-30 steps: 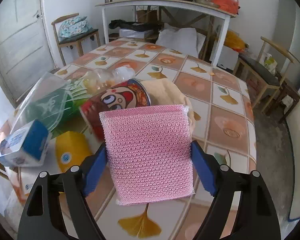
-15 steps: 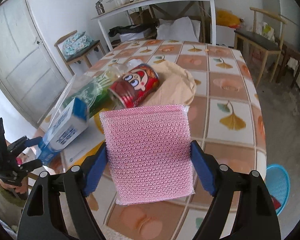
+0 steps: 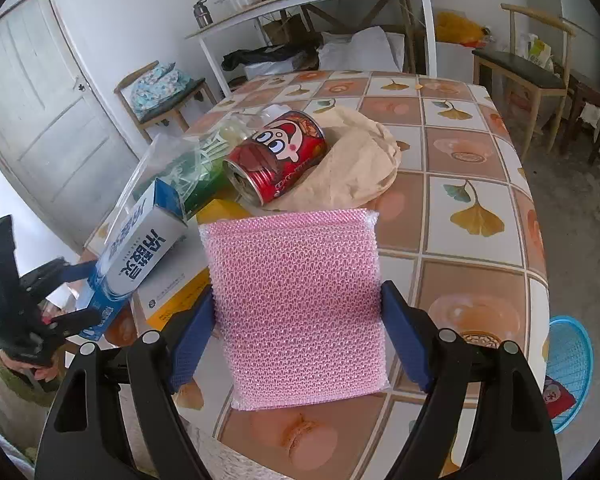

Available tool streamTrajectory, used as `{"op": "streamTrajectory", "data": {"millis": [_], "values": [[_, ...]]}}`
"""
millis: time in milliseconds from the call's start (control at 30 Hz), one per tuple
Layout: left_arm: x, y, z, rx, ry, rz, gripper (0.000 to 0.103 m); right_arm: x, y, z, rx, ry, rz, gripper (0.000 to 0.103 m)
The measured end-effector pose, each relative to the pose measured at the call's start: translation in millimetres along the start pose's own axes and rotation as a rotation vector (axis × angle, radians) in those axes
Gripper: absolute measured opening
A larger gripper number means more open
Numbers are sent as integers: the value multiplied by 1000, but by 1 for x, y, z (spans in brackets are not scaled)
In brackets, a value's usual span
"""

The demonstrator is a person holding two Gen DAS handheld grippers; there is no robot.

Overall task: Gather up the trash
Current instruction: 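Grasp the blue toothpaste box with the left tool while the right tool grasps the pink sponge, then lift both items and carry them toward the blue wastebasket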

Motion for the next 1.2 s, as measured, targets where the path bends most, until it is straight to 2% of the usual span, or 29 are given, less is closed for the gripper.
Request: {"op": "streamTrajectory", "data": {"millis": [33, 133, 400, 567, 900, 1200], "values": [[-2, -1, -4, -16, 2, 8, 64, 0, 0, -1, 0, 3, 0, 78], [-7, -5, -9, -44, 5, 29, 54, -1, -1, -1, 3, 4, 3, 78], [-2, -9, -4, -37, -21, 58, 49, -2, -3, -2, 4, 8, 3, 78], [2, -10, 5, -12, -49, 120, 47, -1, -4, -2, -3, 0, -5, 77], [13, -6, 26, 65, -103, 231, 45, 5, -4, 5, -6, 5, -52, 75], [13, 10, 48, 164, -98, 253, 45, 17, -3, 9, -14, 51, -174, 74]]}}
Point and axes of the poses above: each gripper's, at about its wrist camera, not at the fingertips, and z roughly against the way its jaws point, x to its right, y to its top, the point moved 8 cm from there along -z, roughly the way its jaws point, and after that the axes turned 6 degrees about x, right-handed, at the moved point
